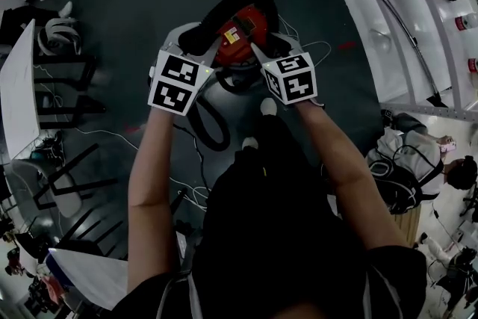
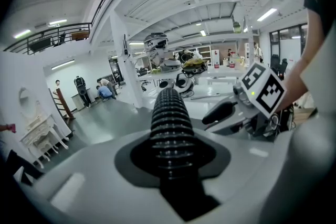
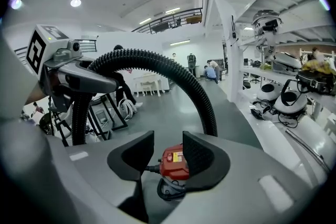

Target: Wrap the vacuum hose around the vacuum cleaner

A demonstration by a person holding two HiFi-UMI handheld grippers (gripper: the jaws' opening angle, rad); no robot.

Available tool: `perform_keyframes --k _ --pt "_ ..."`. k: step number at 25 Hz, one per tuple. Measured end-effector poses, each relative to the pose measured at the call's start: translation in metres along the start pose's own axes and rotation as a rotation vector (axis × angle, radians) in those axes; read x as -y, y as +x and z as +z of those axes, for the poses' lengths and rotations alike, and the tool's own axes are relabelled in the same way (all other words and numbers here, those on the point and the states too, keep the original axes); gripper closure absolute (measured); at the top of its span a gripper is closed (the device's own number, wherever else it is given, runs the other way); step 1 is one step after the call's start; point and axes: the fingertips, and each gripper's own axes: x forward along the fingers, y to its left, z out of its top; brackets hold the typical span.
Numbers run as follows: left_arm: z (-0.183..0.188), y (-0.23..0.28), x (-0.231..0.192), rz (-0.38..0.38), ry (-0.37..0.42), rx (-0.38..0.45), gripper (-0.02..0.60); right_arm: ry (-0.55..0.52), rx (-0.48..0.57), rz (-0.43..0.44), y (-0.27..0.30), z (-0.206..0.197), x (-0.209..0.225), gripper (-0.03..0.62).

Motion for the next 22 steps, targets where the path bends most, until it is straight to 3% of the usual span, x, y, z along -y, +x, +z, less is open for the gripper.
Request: perform_keyframes --k 9,22 --pt "-0.009 0.067 -0.019 -0.016 0.035 -0.096 0.448 0.008 -0.036 -0.014 0.041 0.005 0.054 0.427" --pt "-0.047 0.161 -0.055 -0.024 -0.014 -0.187 0.445 -0.036 -0.117 0.017 0.111 -0.010 0.106 0.431"
